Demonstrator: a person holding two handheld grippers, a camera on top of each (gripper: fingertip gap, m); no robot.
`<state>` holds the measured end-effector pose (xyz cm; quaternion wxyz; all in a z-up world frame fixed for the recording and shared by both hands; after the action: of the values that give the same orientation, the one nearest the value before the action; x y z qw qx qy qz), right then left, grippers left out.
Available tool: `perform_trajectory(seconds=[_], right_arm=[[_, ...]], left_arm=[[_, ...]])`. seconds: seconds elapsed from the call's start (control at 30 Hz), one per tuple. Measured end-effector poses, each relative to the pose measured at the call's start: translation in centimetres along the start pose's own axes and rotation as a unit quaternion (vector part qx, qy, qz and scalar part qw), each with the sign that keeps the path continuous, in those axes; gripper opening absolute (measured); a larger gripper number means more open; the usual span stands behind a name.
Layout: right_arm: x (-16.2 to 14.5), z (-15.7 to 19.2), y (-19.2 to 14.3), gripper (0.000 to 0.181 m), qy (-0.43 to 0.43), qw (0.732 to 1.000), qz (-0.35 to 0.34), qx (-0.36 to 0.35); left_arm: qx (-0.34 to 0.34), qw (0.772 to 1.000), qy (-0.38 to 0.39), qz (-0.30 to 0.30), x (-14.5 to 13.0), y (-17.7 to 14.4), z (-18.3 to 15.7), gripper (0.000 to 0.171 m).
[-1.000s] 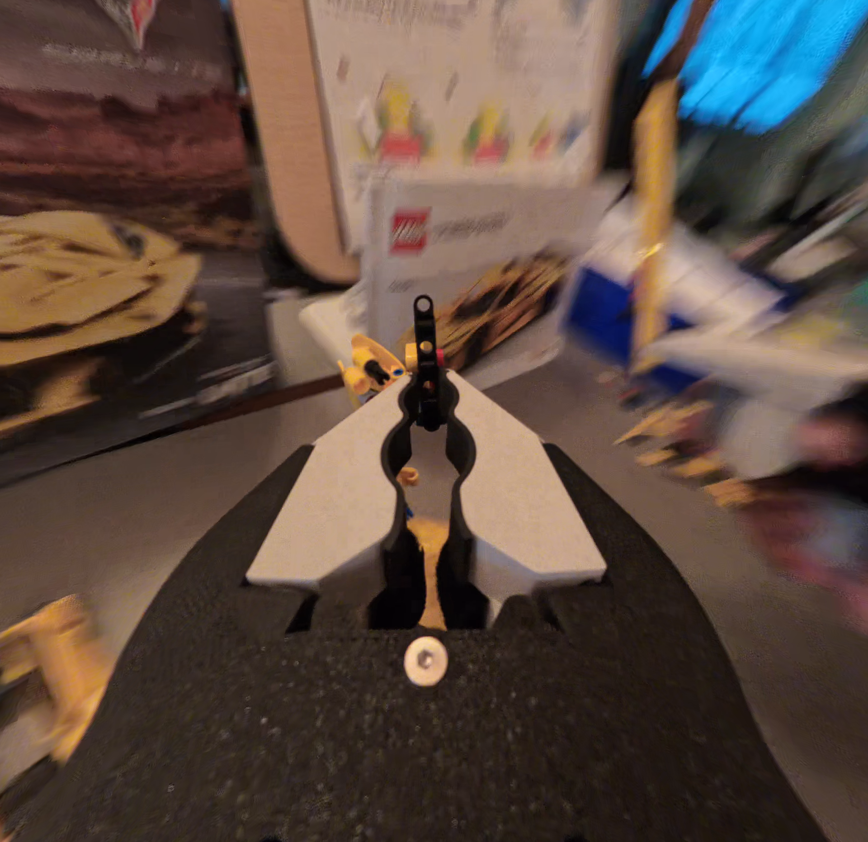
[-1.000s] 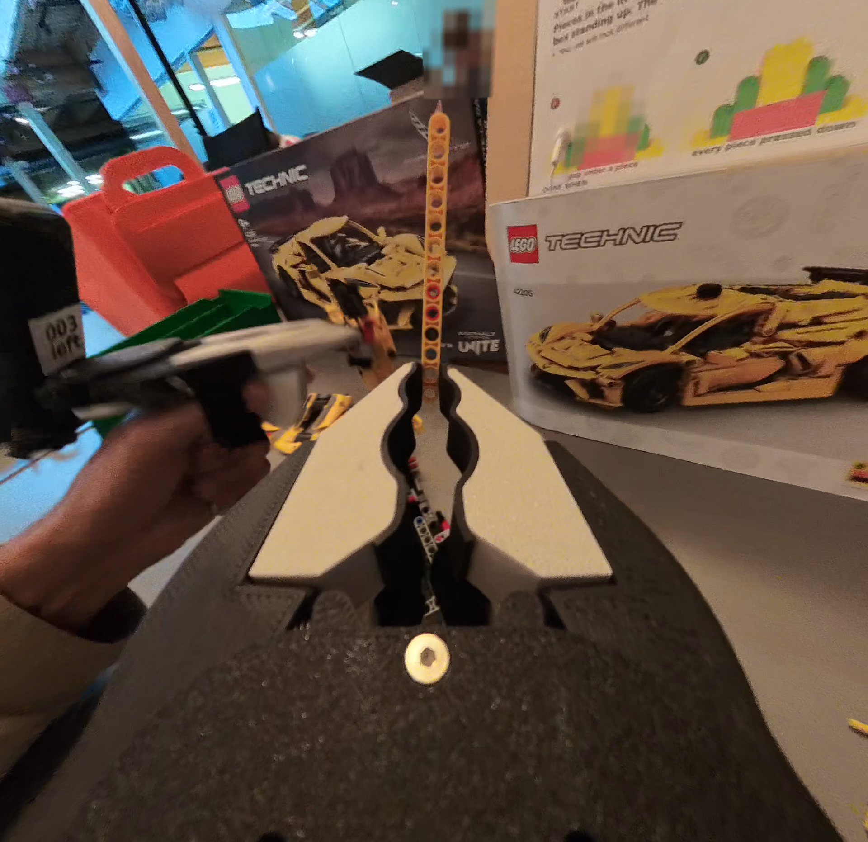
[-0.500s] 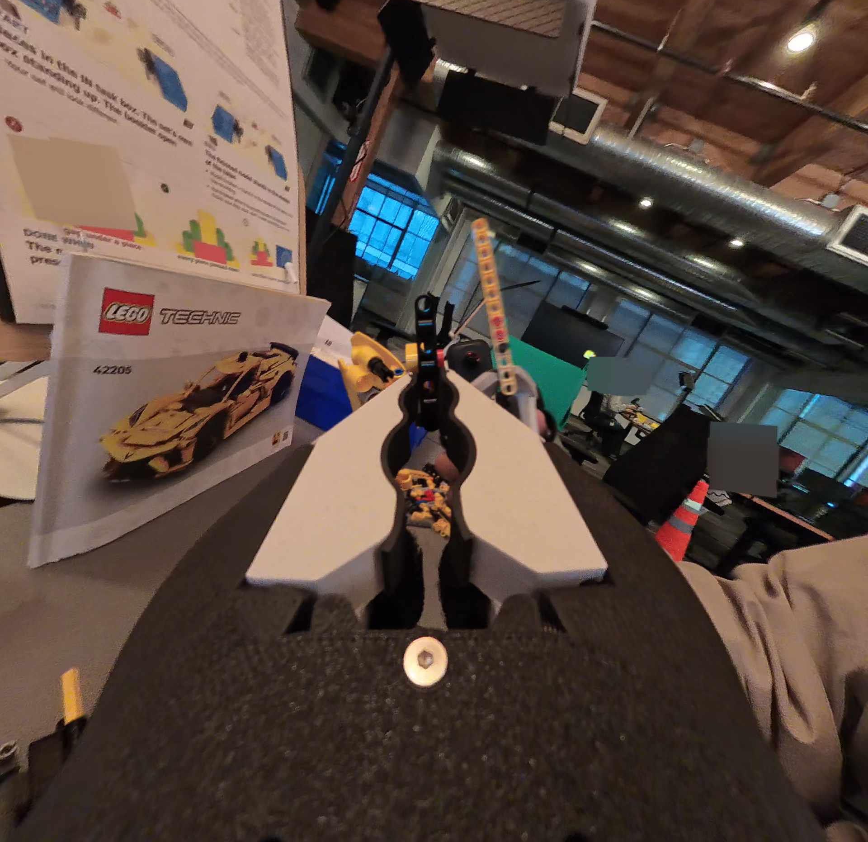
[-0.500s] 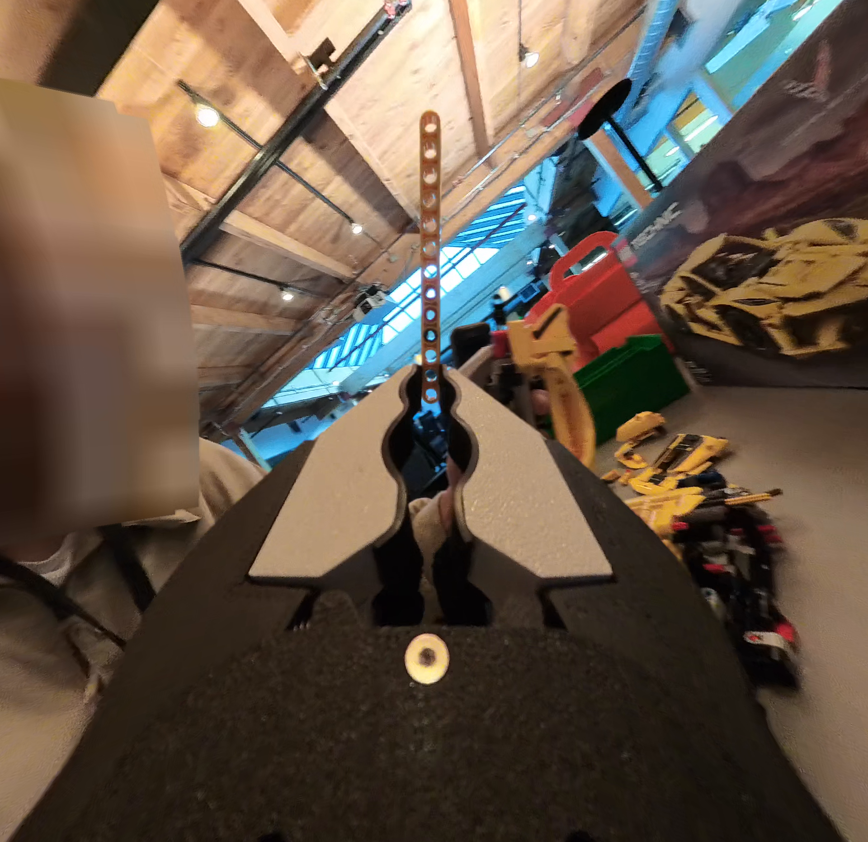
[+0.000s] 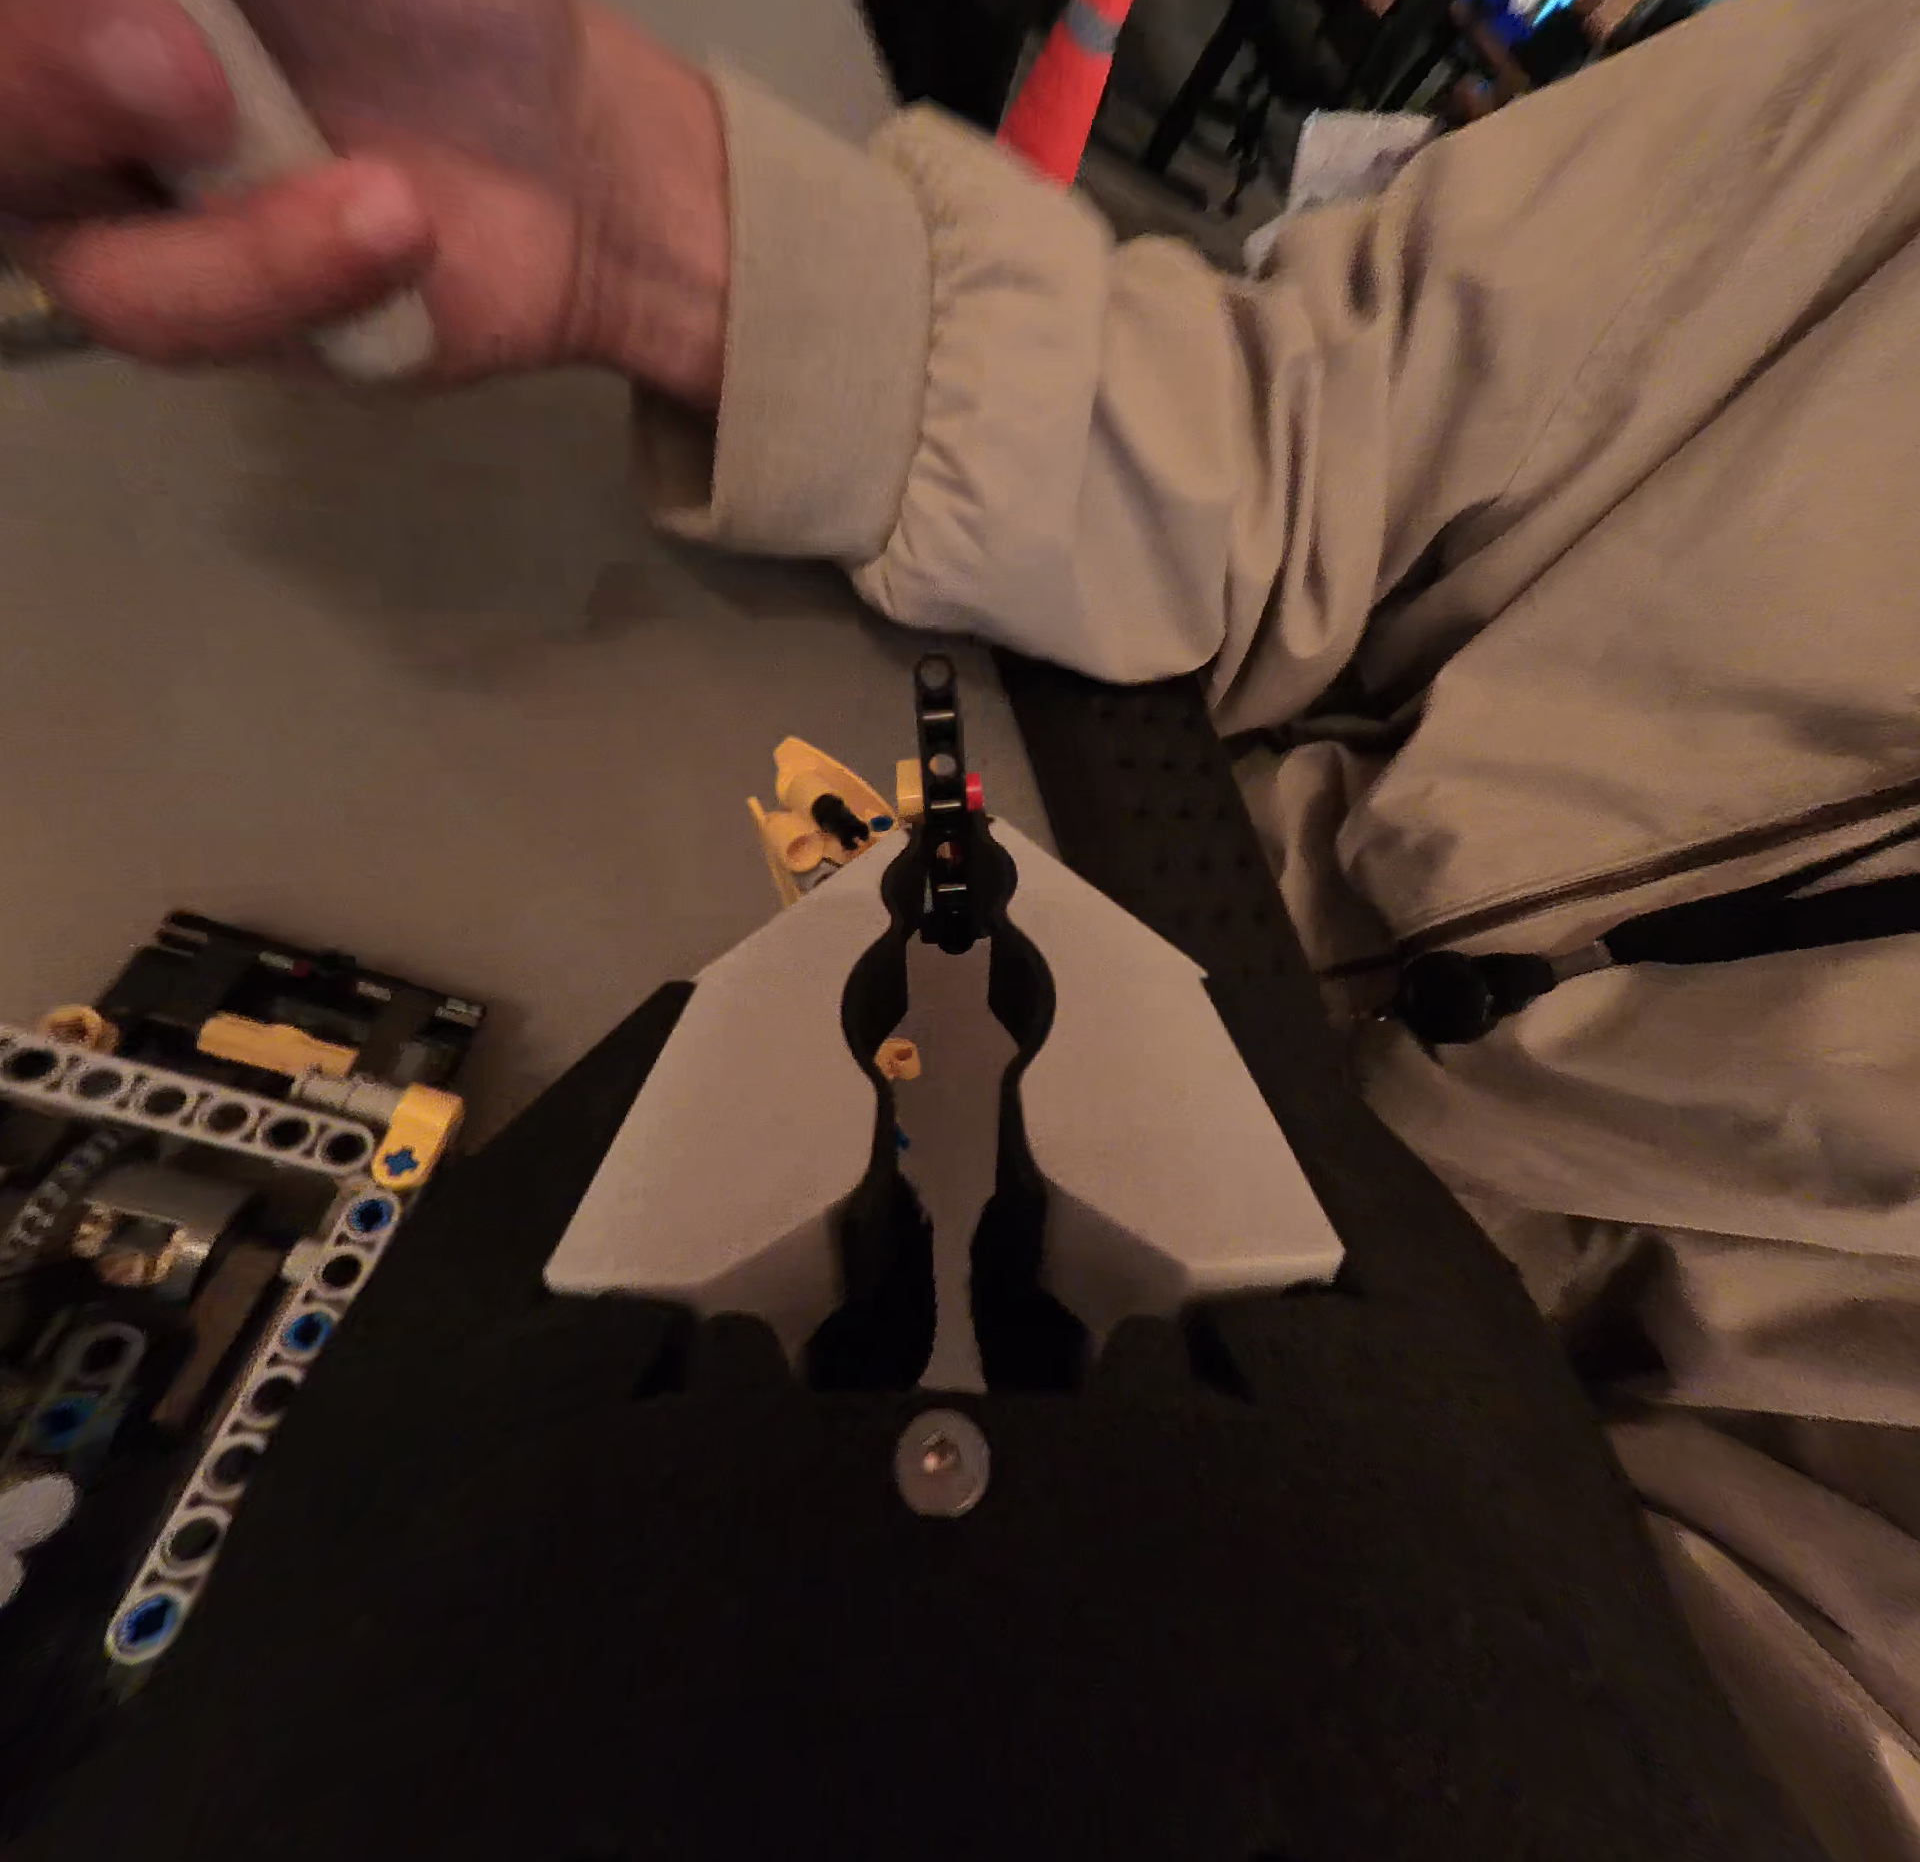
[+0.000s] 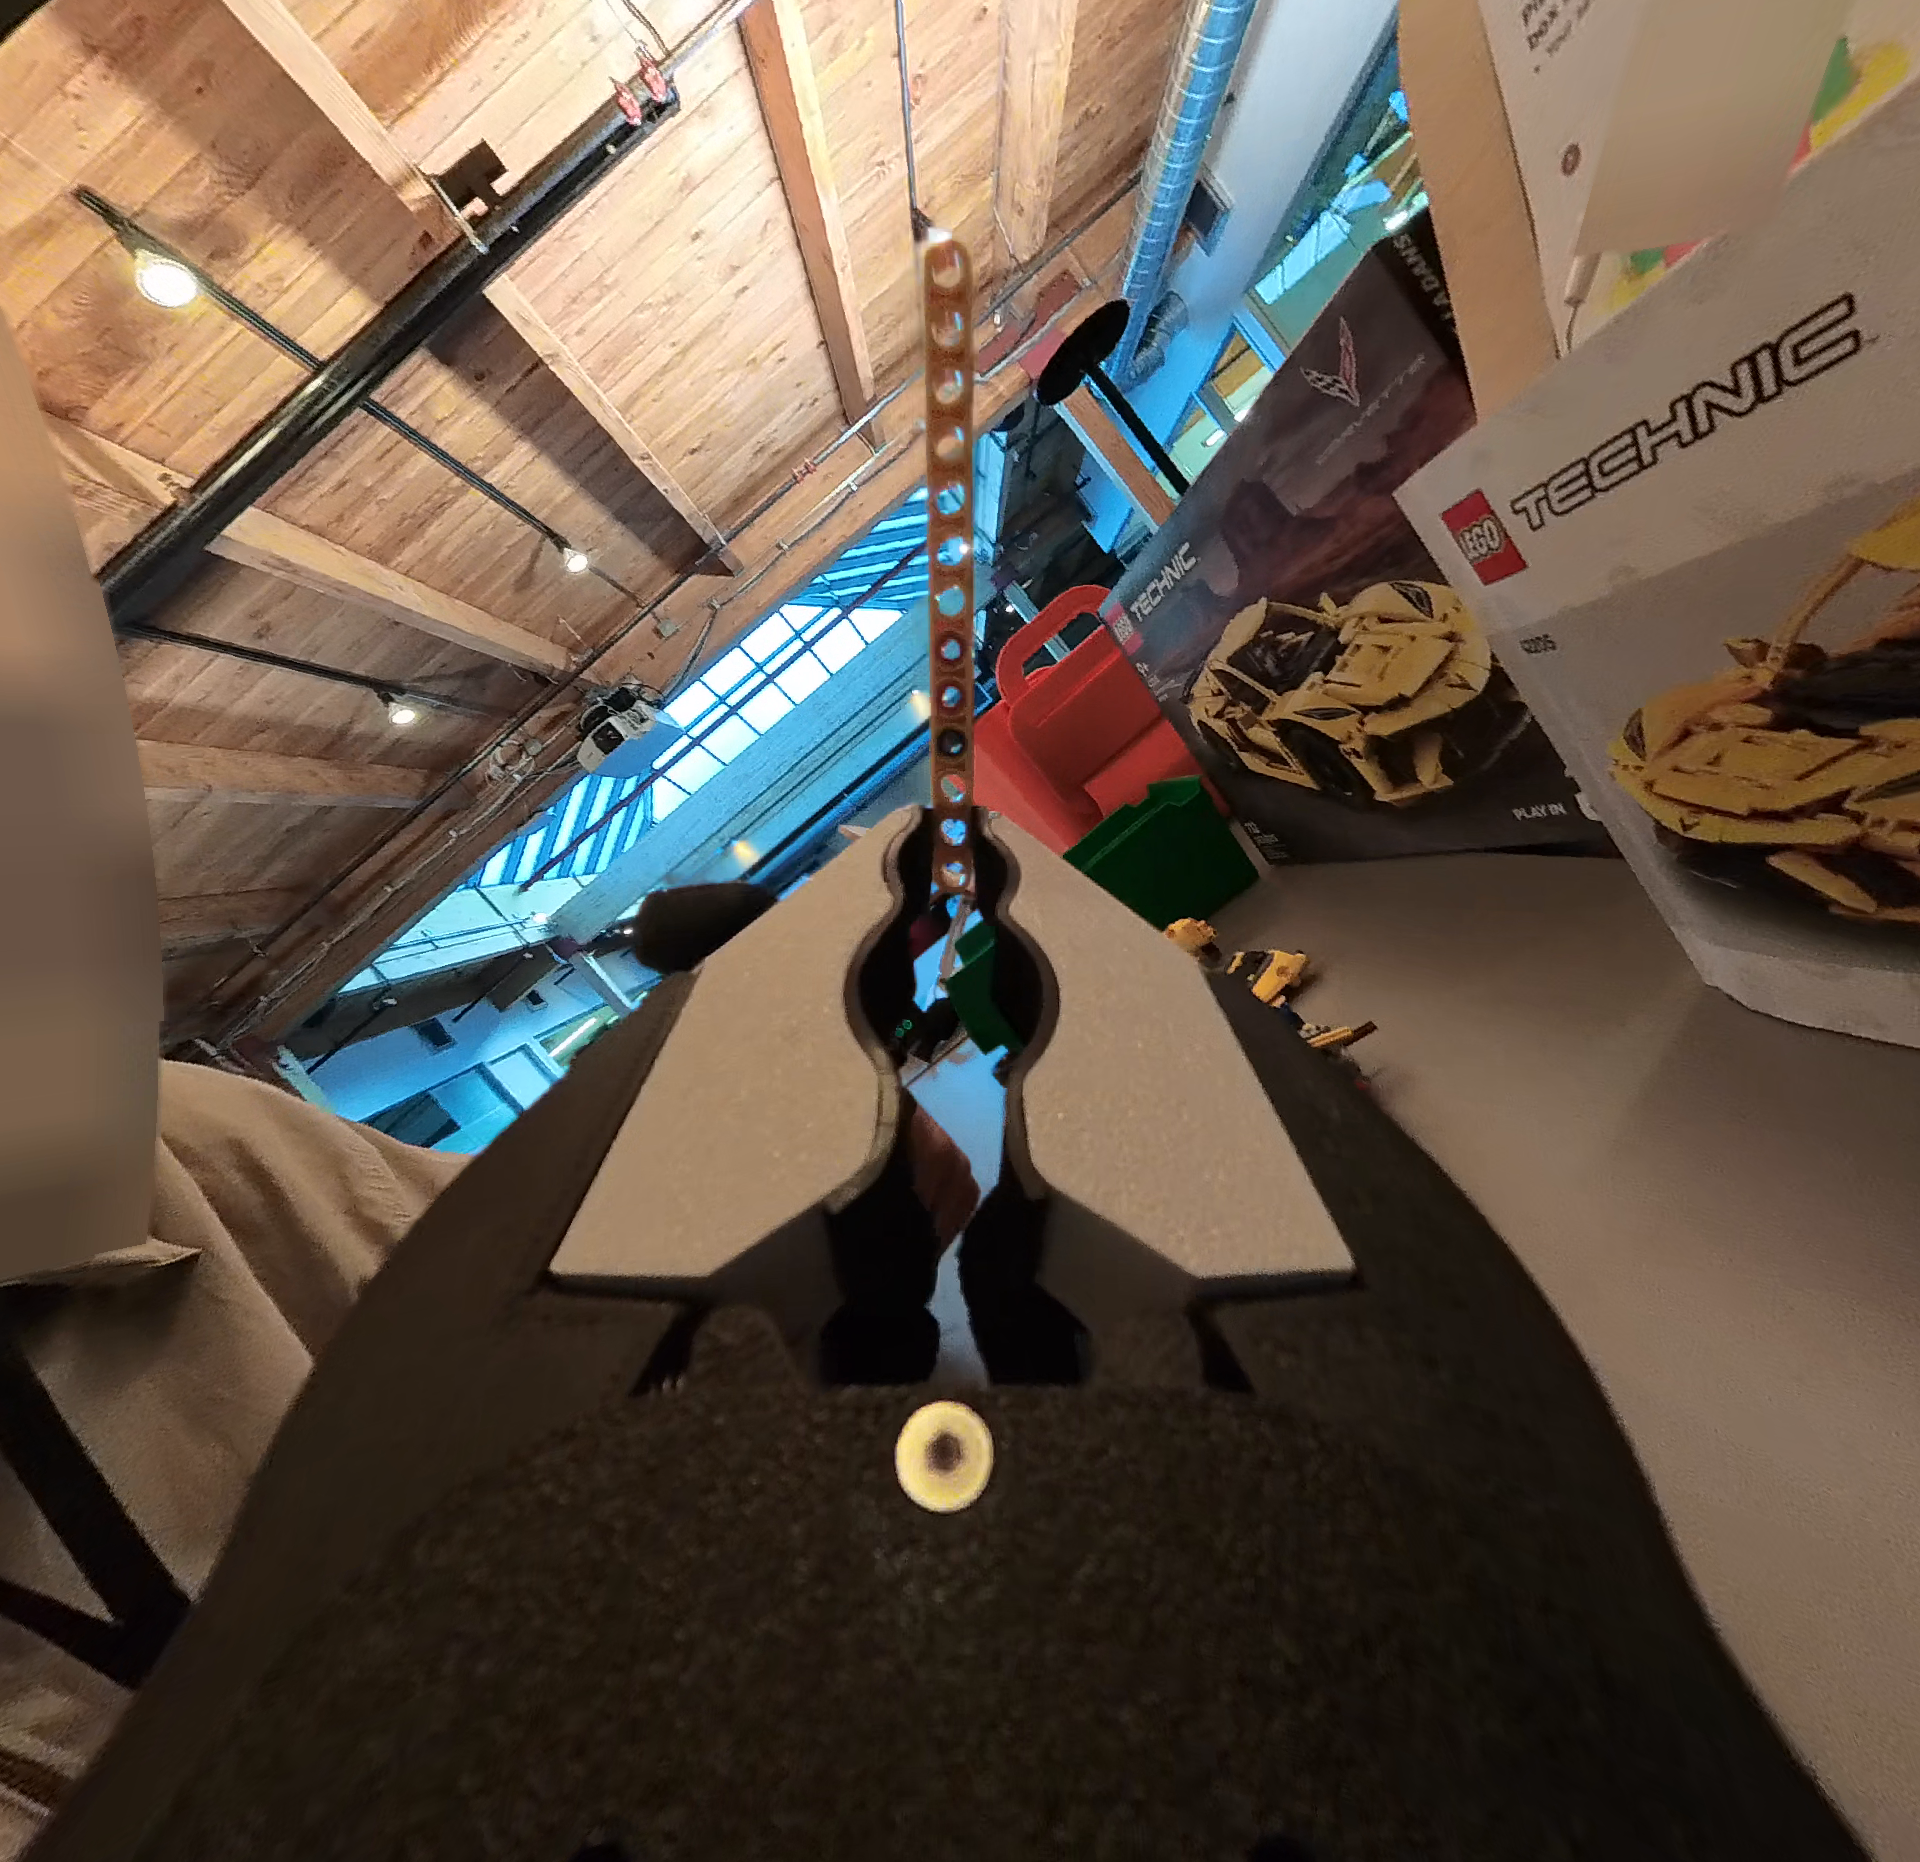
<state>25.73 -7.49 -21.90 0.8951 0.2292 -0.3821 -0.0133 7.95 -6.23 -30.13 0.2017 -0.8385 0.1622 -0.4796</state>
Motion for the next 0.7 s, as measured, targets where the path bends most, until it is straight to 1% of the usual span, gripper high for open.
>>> perform_trajectory(seconds=[0.1,0.2,0.27,0.33,0.37,0.4,0.47,0.5,0.53,0.57,0.63,0.67,0.7], right_arm=[[-0.3,-0.3,0.3,0.005,-0.003,1.0,0.009,-0.01],[-0.7,-0.6,0.5,0.004,-0.003,1.0,0.016,-0.017],[-0.9,-0.6,0.7,0.005,0.006,1.0,0.016,-0.007],[-1.2,-0.7,0.9,0.005,0.018,1.0,0.019,-0.001],[-1.6,-0.7,1.1,0.005,0.02,0.999,0.027,0.001],[-1.9,-0.8,1.3,0.004,0.018,0.999,0.036,-0.003],[-2.2,-0.7,1.6,0.005,-0.003,0.999,0.047,-0.011],[-2.4,-0.4,1.9,0.005,-0.015,0.998,0.053,-0.004],[-2.5,0.0,2.1,0.005,-0.024,0.998,0.061,0.002],[-2.7,0.2,2.3,0.005,-0.041,0.997,0.067,0.0],[-3.4,0.6,2.7,0.005,-0.06,0.993,0.1,-0.006],[-4.1,0.9,3.0,0.005,-0.057,0.991,0.123,0.004],[-4.7,1.4,3.3,0.005,-0.046,0.989,0.141,0.024]], left_arm=[[0.056,0.996,-0.023,0.058,-1.3,1.4,1.7,0.007],[0.082,0.992,-0.016,0.095,-2.0,2.8,2.3,0.007],[0.091,0.988,-0.017,0.124,-2.9,3.7,2.7,0.007],[0.081,0.988,-0.01,0.13,-3.2,4.3,2.5,0.009],[0.077,0.99,-0.003,0.114,-2.7,4.3,2.4,0.016],[0.071,0.994,0.002,0.087,-1.8,3.9,2.2,0.029],[0.072,0.997,0.012,0.003,0.7,1.9,2.1,0.032],[0.085,0.995,0.012,-0.055,2.1,0.2,2.4,0.031],[0.103,0.987,0.003,-0.12,3.5,-1.9,3.0,0.031],[0.124,0.974,-0.017,-0.19,4.9,-4.4,3.9,0.031],[0.152,0.93,-0.073,-0.327,6.5,-9.7,5.7,0.03],[0.154,0.907,-0.09,-0.381,6.8,-11.9,6.3,0.03],[0.15,0.89,-0.091,-0.42,6.8,-13.5,6.4,0.03]])
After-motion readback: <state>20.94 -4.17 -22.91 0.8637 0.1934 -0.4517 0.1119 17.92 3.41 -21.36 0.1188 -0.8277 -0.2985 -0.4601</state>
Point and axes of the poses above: each gripper's, where its closed fingertips meet, y out along the fingers, x out of its top, z = x × y across the jaws, the point moved 3 cm from there along -y, back along the fingers, and after that the axes turned 5 degrees about x, right-handed, at the moved point
